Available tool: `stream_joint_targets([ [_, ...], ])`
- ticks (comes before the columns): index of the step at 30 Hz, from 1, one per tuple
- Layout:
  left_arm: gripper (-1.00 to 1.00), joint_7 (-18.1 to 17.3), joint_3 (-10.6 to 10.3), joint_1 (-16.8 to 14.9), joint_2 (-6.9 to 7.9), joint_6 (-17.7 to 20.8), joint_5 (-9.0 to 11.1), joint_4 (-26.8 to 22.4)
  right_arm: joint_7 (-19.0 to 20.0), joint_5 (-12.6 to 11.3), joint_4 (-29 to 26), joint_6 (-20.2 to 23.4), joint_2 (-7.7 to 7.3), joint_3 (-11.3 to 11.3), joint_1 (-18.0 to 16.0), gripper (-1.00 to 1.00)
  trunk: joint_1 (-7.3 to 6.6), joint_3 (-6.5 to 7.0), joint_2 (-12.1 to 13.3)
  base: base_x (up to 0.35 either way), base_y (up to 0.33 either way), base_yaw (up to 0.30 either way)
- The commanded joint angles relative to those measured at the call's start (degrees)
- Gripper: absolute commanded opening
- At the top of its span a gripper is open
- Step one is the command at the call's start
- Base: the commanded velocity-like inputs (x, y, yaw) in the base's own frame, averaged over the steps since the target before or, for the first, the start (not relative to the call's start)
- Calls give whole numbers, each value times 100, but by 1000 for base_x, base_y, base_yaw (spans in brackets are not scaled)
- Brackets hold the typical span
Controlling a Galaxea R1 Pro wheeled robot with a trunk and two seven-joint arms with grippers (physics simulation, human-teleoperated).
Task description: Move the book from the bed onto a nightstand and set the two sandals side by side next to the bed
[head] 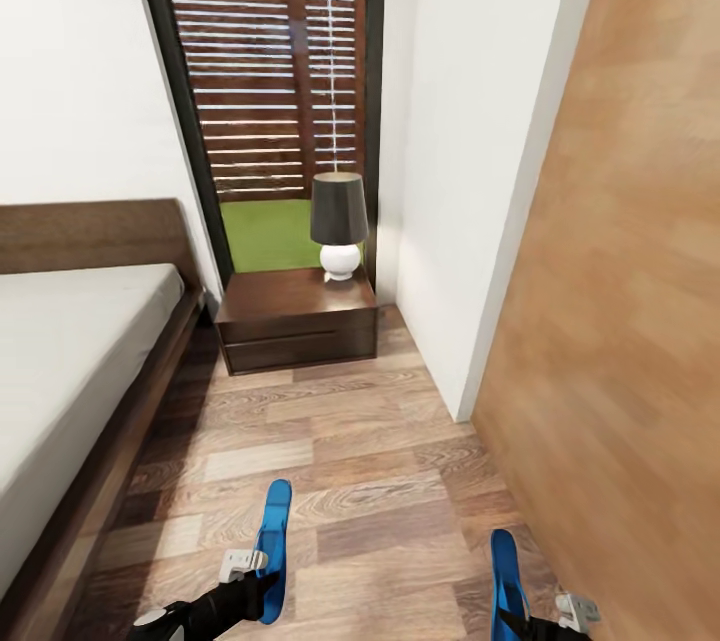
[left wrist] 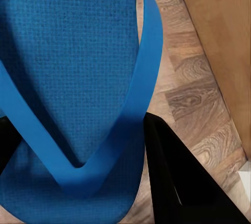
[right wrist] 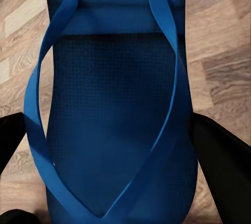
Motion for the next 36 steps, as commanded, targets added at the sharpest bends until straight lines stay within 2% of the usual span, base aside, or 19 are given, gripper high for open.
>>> stream_joint_targets([
  [1, -100, -26, 19, -4, -1, -22, -14, 7, 21, -33, 9, -17, 1, 7, -4, -100, 2, -5, -2, 323, 0, 0],
  [18, -100, -26, 28, -4, -1, -22, -14, 7, 21, -33, 10, -14, 5, 7, -4, -100, 2, -5, -2, 329, 0, 9],
  [36, -100, -26, 20, -4, -1, -22, -14, 7, 21, -33, 9, -15, 5, 7, -4, -100, 2, -5, -2, 329, 0, 225],
])
